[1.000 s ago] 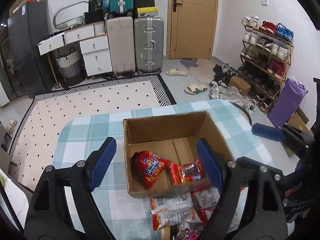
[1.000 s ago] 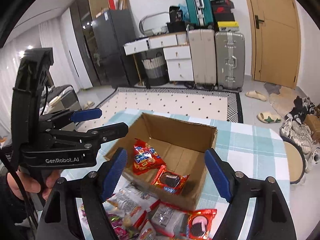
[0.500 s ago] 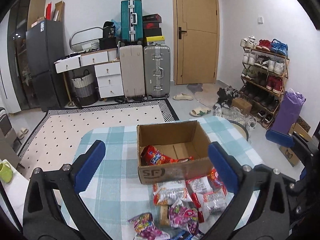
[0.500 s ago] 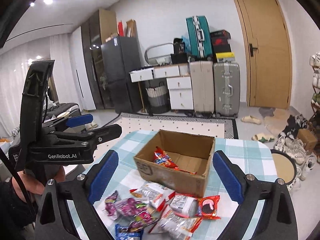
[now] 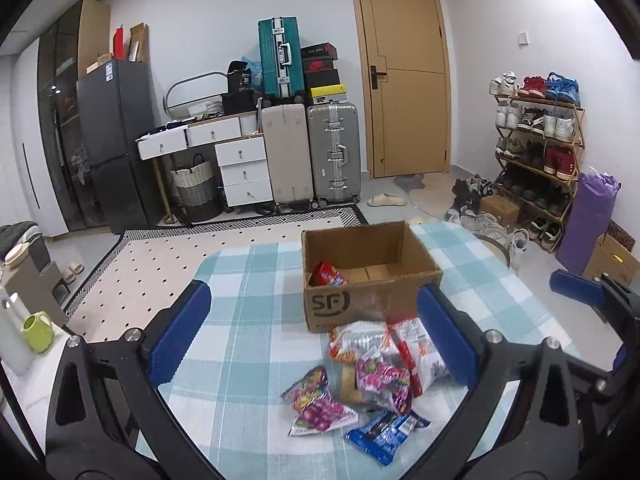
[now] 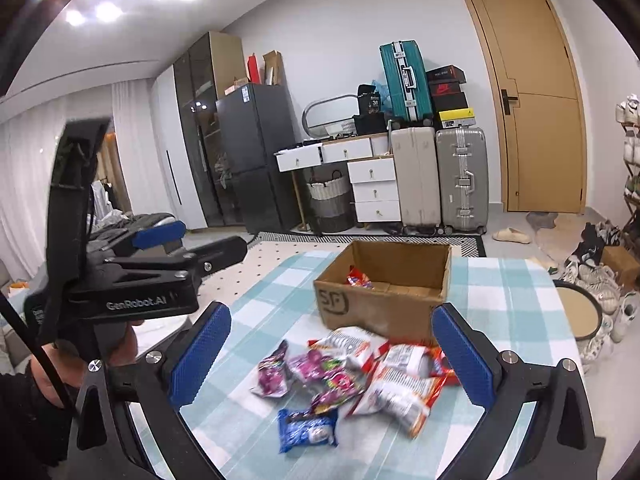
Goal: Organize snacks
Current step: 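Grasp the blue cookie pack with the right gripper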
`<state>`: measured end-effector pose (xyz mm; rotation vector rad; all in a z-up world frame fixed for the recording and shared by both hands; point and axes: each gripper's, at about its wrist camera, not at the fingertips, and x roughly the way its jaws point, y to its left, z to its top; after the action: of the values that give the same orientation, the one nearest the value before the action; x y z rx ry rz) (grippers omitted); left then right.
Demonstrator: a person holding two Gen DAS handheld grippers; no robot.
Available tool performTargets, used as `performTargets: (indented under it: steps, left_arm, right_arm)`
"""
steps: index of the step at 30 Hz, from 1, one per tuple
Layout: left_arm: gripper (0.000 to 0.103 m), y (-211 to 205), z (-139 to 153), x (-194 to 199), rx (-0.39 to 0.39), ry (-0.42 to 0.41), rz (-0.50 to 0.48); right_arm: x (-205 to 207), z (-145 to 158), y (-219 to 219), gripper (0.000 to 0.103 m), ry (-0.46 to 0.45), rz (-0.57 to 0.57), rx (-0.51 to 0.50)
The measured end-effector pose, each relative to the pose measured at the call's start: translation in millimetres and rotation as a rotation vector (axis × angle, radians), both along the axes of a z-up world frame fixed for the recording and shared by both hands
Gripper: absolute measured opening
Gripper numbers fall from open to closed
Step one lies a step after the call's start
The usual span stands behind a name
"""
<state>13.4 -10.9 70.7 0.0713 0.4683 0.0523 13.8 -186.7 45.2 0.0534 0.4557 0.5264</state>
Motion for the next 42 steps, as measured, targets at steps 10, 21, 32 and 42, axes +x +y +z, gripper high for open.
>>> performTargets:
  steps: [10,21,32,42]
  left_arm:
    - [0.103,39,-79,-28,-0.089,0.110,0.053]
    - [0.103,73,-155,-20,-0.165,0.198,0.043]
    - [0.103,77,-174,9,-0.172,0.235,0.037]
    - [0.103,94,-194,21,-0.238,0.277,0.063]
  right_arm:
    - [-25,-50,12,0.102,0.062,-0.013,-0.060]
    - [0,-109,27,0.102,0.197,0.012,-0.099]
    - [39,-154,44,0.102,0.355,0.075,-0.117]
    - [66,-175,86,0.102,0.381,0.151,-0.254]
